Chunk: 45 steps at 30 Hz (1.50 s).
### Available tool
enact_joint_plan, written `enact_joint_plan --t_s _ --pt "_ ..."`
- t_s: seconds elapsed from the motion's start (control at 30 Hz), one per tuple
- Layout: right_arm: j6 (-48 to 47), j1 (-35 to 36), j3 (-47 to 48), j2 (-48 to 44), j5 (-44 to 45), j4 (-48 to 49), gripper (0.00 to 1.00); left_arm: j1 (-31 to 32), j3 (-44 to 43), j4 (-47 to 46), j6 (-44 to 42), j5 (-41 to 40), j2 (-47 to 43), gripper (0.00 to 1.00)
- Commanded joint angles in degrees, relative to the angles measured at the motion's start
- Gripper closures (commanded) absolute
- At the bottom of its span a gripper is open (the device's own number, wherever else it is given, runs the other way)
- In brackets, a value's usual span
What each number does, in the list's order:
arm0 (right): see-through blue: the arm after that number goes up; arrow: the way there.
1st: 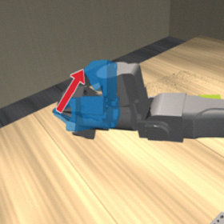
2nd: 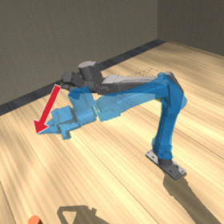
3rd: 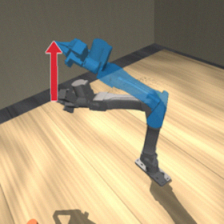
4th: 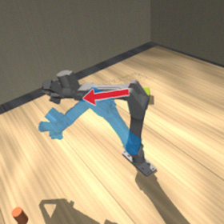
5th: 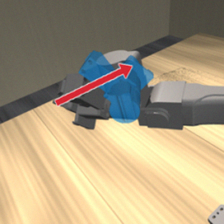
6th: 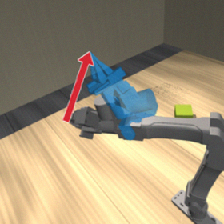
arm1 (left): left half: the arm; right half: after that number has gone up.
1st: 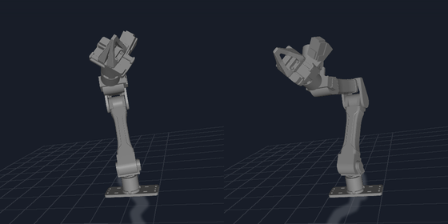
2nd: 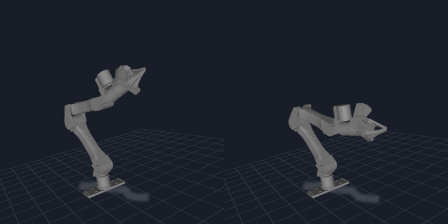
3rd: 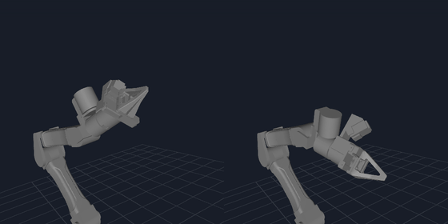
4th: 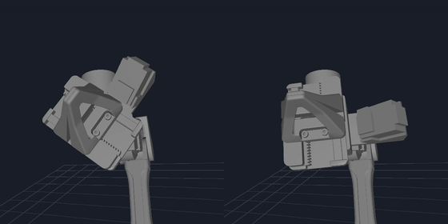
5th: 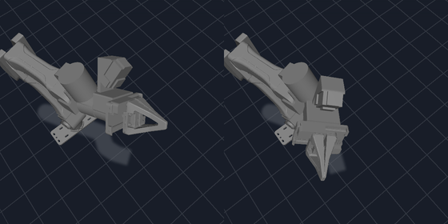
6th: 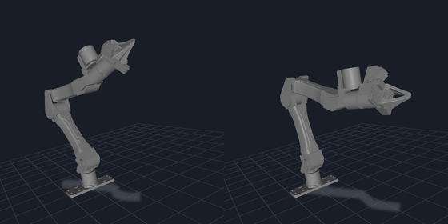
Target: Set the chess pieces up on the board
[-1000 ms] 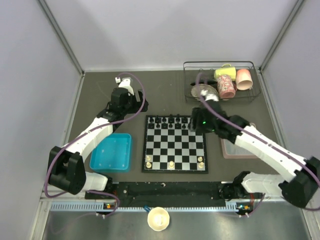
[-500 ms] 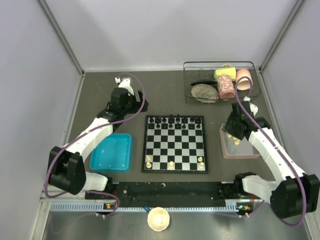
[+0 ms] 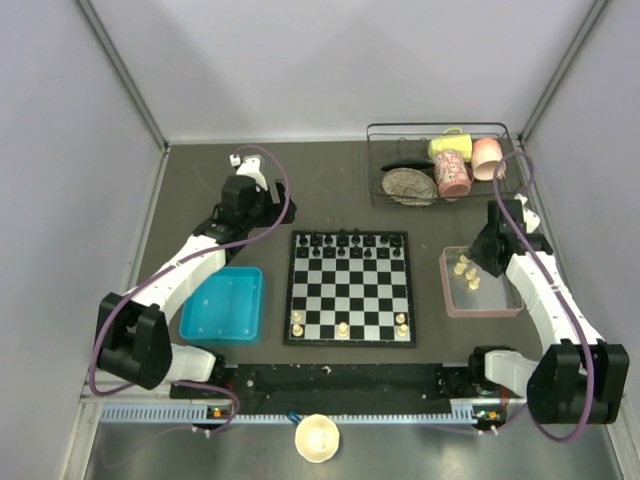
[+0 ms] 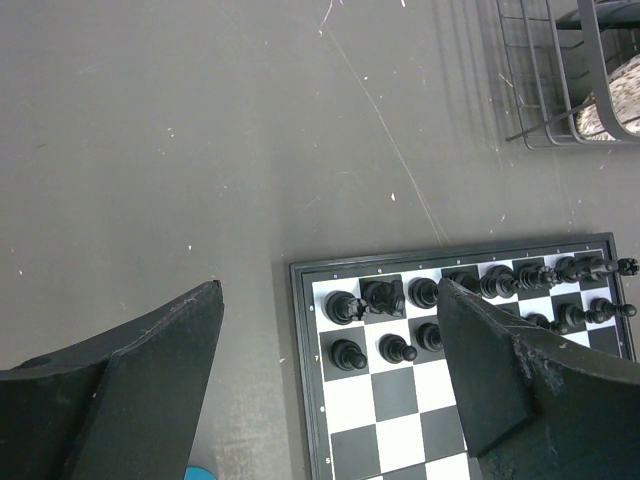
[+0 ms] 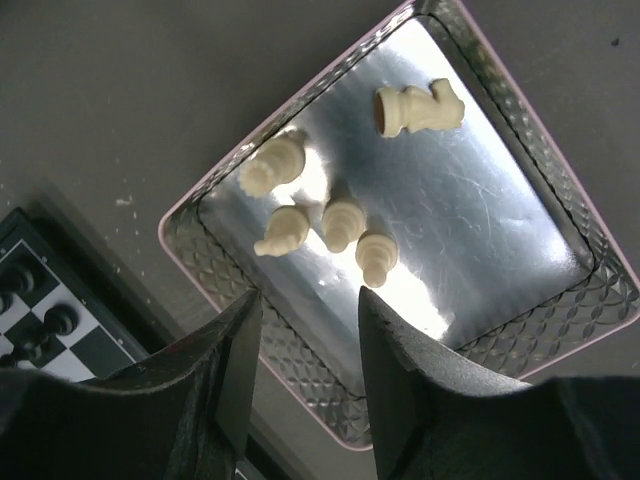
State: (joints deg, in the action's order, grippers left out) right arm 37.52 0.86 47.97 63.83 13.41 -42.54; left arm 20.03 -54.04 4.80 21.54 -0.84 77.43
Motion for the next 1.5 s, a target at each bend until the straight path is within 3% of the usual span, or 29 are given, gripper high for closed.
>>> enact_joint_plan --t_s 0.0,0.23,0.6,0.87,1.07,1.23,1.47 --pt "-2.18 -4.29 -0.94 2.25 -1.89 4.13 0.58 -0.34 -0.36 -1.90 -0.18 0.58 0.71 0.08" --pt "-2.89 -5.43 -1.73 4.46 -3.13 6.42 0.64 -0.43 -0.54 -1.90 -0.18 0.58 1.06 0.08" --pt "-3.07 -6.31 -2.79 6.57 -3.56 8.97 0.65 -0.43 -0.54 -1.90 -0.09 0.58 0.88 0.09" --pt "-5.17 -6.31 -0.51 5.51 -5.24 10.55 0.52 -0.52 -0.54 -1.90 -0.10 0.58 0.88 0.09" --pt "-6.32 -6.31 1.26 11.13 -6.99 12.04 0.43 -0.52 -0.80 -1.81 -0.09 0.58 1.06 0.09" --pt "-3.94 -6.31 -0.68 11.40 -8.75 17.57 0.46 -0.52 -0.80 -1.63 -0.09 0.58 0.79 0.09" --pt "-4.30 -6.31 1.08 12.89 -6.73 17.85 0.54 -0.52 -0.89 -1.55 -0.10 0.58 0.97 0.09"
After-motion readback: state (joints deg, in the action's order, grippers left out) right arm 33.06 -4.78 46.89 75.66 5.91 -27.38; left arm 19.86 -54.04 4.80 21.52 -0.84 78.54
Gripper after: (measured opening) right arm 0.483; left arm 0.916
